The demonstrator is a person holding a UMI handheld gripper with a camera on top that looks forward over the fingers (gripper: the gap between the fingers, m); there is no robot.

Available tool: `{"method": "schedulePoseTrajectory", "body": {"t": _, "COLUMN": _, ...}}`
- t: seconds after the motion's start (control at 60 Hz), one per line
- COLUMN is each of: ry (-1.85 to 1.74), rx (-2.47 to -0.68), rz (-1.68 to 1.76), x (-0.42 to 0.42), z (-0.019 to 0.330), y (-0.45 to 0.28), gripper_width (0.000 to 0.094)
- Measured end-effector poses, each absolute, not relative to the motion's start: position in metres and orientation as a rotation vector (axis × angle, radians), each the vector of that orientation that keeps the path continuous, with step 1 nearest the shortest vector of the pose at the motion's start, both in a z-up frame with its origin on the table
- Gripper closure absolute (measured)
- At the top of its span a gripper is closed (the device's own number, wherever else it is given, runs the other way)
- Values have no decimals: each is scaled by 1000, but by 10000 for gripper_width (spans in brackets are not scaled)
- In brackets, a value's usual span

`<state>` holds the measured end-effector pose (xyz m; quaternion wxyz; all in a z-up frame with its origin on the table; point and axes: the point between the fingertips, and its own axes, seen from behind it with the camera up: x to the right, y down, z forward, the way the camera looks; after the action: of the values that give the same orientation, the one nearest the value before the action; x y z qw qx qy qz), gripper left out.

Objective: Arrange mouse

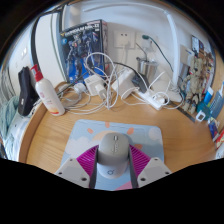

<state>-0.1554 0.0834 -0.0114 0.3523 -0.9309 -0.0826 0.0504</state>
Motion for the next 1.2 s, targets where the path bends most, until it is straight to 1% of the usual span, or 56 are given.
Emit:
{"method": "schedulePoseTrajectory", "body": {"t": 0.067, "ry": -190, "rx": -2435, "rz": 139, "x": -155, "z": -12, "y": 81, "gripper_width": 364}}
{"method": "schedulePoseTrajectory", "body": {"t": 0.117, "ry": -165, "rx": -2433, "rz": 122, "x": -151, "z": -6, "y": 82, "gripper_width": 225}}
{"method": "schedulePoseTrajectory", "body": {"t": 0.133, "ry": -159, "rx": -2429, "rz": 115, "x": -150, "z": -2, "y": 82, "gripper_width": 147}}
{"method": "schedulePoseTrajectory", "body": {"t": 0.15, "ry": -154, "rx": -2422, "rz": 107, "x": -149, "z": 3, "y": 83, "gripper_width": 175}}
{"method": "schedulePoseTrajectory", "body": {"t": 0.183, "ry": -144, "rx": -2407, "rz": 92, "x": -146, "z": 16, "y": 84, "gripper_width": 144}}
{"method": "schedulePoseTrajectory", "body": {"t": 0.25, "ry": -120, "rx": -2380, "rz": 82, "x": -146, "z": 45, "y": 85, "gripper_width": 134}}
{"method": "schedulePoseTrajectory", "body": {"t": 0.3, "ry": -92, "rx": -2358, "rz": 70, "x": -143, "z": 71, "y": 85, "gripper_width": 118}}
{"method": "schedulePoseTrajectory", "body": {"t": 0.517, "ry": -3, "rx": -2241, "rz": 70, "x": -146, "z": 200, "y": 70, "gripper_width": 121}}
{"method": "schedulePoseTrajectory", "body": {"t": 0.633, "ry": 43, "rx": -2184, "rz": 45, "x": -141, "z": 257, "y": 52, "gripper_width": 123}}
{"method": "schedulePoseTrajectory", "body": {"t": 0.7, "ry": 48, "rx": -2154, "rz": 35, "x": -139, "z": 282, "y": 42, "gripper_width": 124}}
{"method": "schedulePoseTrajectory", "body": {"t": 0.8, "ry": 60, "rx": -2123, "rz": 28, "x": -137, "z": 309, "y": 30, "gripper_width": 122}}
{"method": "schedulePoseTrajectory", "body": {"t": 0.95, "ry": 73, "rx": -2090, "rz": 29, "x": -134, "z": 334, "y": 17, "gripper_width": 125}}
{"method": "schedulePoseTrajectory", "body": {"t": 1.05, "ry": 60, "rx": -2078, "rz": 14, "x": -132, "z": 342, "y": 11, "gripper_width": 124}}
{"method": "schedulePoseTrajectory", "body": {"t": 1.2, "ry": 64, "rx": -2068, "rz": 25, "x": -138, "z": 342, "y": 6, "gripper_width": 125}}
